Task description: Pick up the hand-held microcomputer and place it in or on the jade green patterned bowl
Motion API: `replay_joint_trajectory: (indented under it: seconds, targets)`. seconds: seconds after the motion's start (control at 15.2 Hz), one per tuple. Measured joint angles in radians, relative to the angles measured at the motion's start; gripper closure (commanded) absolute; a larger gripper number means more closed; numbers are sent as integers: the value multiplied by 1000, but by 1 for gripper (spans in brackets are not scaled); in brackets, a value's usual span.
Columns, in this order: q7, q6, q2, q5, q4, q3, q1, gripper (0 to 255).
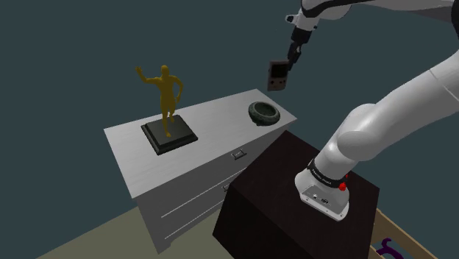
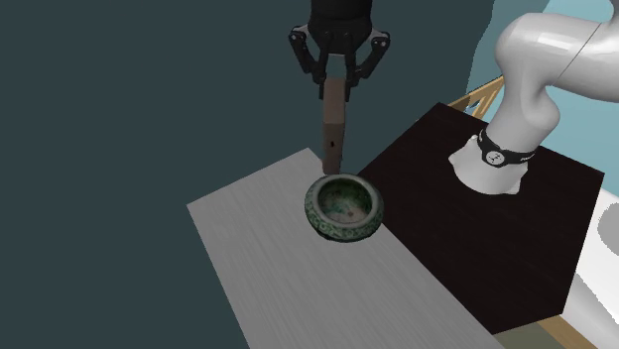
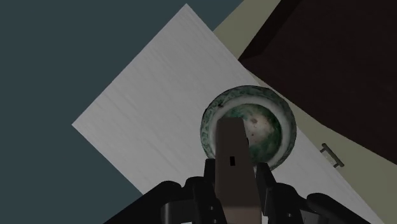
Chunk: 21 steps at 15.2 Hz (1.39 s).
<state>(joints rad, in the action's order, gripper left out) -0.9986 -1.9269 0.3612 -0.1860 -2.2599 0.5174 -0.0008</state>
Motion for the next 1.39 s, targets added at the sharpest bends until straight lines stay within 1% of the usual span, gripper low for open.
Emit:
replay_joint_trajectory:
  seconds: [0.13, 0.26, 0.79, 1.39]
  targets:
    - [42, 15, 65, -17, -50, -34, -4, 255]
    - [54, -3, 83, -26, -88, -40, -9, 255]
    - [57, -110, 62, -34, -175, -23, -11, 255]
    - [43, -250, -8, -28, -247, 9, -5, 255]
